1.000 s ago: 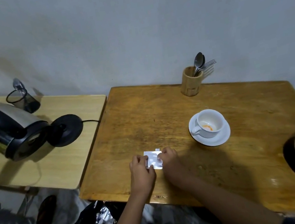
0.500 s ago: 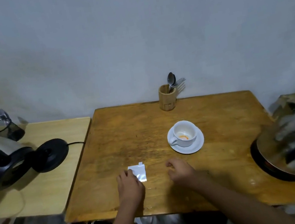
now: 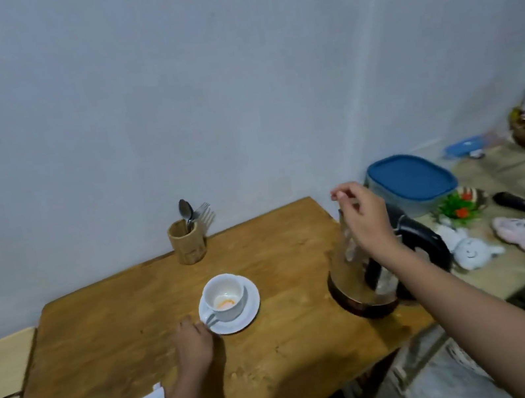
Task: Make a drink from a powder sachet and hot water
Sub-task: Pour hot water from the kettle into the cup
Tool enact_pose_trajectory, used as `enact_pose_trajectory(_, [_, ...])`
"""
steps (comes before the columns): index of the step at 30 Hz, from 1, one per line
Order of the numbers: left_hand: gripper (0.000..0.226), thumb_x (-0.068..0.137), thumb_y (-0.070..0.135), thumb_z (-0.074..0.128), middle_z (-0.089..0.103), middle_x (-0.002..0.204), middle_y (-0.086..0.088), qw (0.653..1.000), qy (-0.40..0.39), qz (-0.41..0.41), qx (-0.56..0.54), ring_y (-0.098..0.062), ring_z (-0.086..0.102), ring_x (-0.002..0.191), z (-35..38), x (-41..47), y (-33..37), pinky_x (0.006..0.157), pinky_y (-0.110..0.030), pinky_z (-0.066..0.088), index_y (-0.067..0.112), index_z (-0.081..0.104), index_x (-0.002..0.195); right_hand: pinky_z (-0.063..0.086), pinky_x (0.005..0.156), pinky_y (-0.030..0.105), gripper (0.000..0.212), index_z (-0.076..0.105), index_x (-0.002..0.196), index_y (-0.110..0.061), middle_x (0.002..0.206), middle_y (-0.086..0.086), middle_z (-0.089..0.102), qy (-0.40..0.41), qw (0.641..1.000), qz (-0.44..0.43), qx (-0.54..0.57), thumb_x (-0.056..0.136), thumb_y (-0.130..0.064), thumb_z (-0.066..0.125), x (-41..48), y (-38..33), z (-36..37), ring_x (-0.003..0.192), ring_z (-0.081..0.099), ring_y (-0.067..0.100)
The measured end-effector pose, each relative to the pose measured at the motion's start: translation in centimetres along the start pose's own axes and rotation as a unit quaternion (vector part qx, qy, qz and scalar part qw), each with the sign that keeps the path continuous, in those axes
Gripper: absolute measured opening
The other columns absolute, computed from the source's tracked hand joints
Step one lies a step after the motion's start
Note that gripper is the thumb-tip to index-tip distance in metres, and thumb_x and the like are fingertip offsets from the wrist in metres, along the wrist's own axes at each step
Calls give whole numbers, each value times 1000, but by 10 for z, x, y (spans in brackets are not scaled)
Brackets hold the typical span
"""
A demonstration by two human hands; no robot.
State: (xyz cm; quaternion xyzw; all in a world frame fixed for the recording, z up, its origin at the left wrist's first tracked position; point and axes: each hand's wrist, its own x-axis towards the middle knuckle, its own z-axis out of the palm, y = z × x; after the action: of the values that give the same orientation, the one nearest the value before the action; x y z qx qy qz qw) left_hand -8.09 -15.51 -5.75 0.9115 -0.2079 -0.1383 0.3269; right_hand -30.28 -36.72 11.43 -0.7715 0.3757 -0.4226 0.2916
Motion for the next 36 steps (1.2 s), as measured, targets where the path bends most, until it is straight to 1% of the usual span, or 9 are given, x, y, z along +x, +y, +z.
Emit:
enact_pose_trajectory(4, [30,97,15,38,60,107,-28,997,-11,51,-54,-39,56,95,20,12,9,76,-41,42,-6,58,105,41,81,31,21,61,99,-5,97,8,61,139,989,31,-40,96,-15,42,3,35,-58,93,54,19])
enact_pose_trajectory(11, [23,95,6,40,61,108,-26,996,2,34,-88,-41,57,97,41,12,11,73,-38,39,-6,56,107,33,76,27,30,60,90,-5,90,6,58,188,952,242,14,98,-20,34,-27,91,-78,90,53,23])
enact_pose_trajectory(16, [19,94,3,41,62,102,-25,994,18,32,-103,-41,58,93,45,14,11,70,-36,38,-6,57,101,30,54,31,50,49,69,-4,67,14,45,220,909,349,54,98,-41,33,-44,107,-67,61,42,24])
enact_pose_trajectory(18, [21,95,6,41,62,104,-24,993,15,19,-113,-38,58,95,47,16,7,72,-37,39,-3,56,105,37,55,30,55,48,58,-6,59,10,49,226,894,380,73,97,-44,35,-43,111,-67,54,45,22])
enact_pose_trajectory(20, [23,97,11,39,61,109,-22,991,9,11,-129,-32,56,95,46,14,7,74,-37,40,-1,54,109,48,64,38,52,49,55,-11,57,11,52,229,888,389,83,94,-43,38,-41,115,-66,56,51,29])
enact_pose_trajectory(22, [26,98,13,37,59,113,-22,991,2,21,-132,-30,54,96,43,12,10,76,-36,39,-1,52,114,47,69,44,47,49,56,-12,57,12,51,229,887,395,75,92,-40,39,-38,118,-66,63,53,30])
enact_pose_trajectory(28, [29,99,13,35,55,121,-23,987,-40,13,-154,-32,51,106,35,19,11,82,-38,38,-1,48,120,36,66,35,42,52,63,-1,55,10,48,232,886,398,57,78,-37,35,-36,114,-64,67,50,29])
enact_pose_trajectory(33, [30,99,11,35,54,123,-26,990,-47,0,-131,-39,51,111,36,25,13,82,-41,39,-3,48,121,33,66,34,39,49,60,-2,56,7,44,239,885,398,33,92,-22,39,-29,105,-64,71,46,28])
enact_pose_trajectory(36, [30,98,10,36,54,124,-25,991,-57,-6,-120,-39,51,113,34,26,14,84,-42,41,-2,48,123,33,66,35,43,44,52,-8,62,15,50,233,891,388,11,92,-22,40,-21,95,-62,71,47,29])
